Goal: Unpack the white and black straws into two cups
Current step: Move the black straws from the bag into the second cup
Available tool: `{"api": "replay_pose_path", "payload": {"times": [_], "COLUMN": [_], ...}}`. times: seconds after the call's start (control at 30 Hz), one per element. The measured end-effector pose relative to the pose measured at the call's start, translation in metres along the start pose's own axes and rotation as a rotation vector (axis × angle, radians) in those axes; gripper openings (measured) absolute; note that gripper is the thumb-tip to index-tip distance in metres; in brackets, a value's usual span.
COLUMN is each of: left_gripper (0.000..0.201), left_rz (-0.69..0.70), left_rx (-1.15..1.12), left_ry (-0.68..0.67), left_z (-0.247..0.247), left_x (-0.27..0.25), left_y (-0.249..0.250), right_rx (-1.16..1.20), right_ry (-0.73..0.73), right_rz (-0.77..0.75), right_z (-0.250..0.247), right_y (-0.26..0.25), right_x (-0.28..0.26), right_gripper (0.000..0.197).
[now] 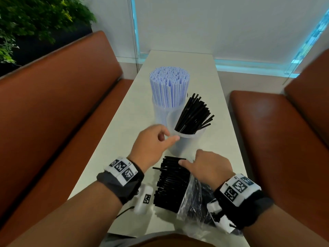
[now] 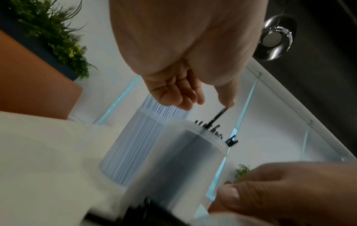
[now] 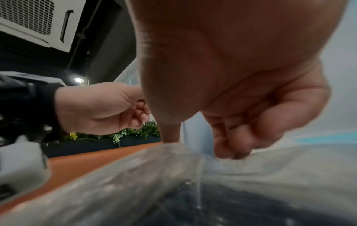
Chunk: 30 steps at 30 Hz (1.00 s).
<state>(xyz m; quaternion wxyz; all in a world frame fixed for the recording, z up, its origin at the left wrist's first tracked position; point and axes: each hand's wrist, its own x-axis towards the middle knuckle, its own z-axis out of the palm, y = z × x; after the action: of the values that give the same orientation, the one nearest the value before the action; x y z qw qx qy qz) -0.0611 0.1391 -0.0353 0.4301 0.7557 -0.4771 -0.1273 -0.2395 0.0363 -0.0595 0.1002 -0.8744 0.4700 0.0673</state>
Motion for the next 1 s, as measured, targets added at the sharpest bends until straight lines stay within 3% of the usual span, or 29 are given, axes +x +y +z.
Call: {"api": "replay_pose_path", "payload": {"times": [0.1, 0.17, 0.27, 0.43, 0.7, 1.0], "left_gripper": [0.018, 0.033, 0.050, 0.050, 0.036, 0.021], "left_rz": [0.056, 0.184, 0.317, 0.322, 0.392, 0.446], "left_rx": [0.179, 0.364, 0.492, 0.652, 0.749, 0.856], "left_ry": [-0.305, -0.488, -0.567, -0.698, -0.716, -0.573], "left_z": [0.020, 0.034, 0.050, 0.064, 0.068, 0.031], "left_x": [-0.021, -0.031, -0.035, -0.032, -0.029, -0.024], "left_y": [-0.010, -0.012, -0.007, 0.009, 0.018, 0.002], "right_rx": [0.013, 0.056, 0.115, 0.153, 0.159, 0.257], "right_ry": [-0.049, -0.058, -0.055, -0.028, 0.025, 0.067], "right_rz": [-0.017, -0.011, -0.005, -0.034, -0.038, -0.082], "right_z": [0.008, 0.007, 0.004, -0.003, -0.011, -0.010], "right_y": [0.002, 0.003, 0.004, 0.006, 0.009, 0.010], "right_x": [0.003, 0.005, 0.006, 0.003, 0.000, 0.000], "right_gripper": [0.045, 0.034, 0.030, 0.024, 0.020, 0.011]}}
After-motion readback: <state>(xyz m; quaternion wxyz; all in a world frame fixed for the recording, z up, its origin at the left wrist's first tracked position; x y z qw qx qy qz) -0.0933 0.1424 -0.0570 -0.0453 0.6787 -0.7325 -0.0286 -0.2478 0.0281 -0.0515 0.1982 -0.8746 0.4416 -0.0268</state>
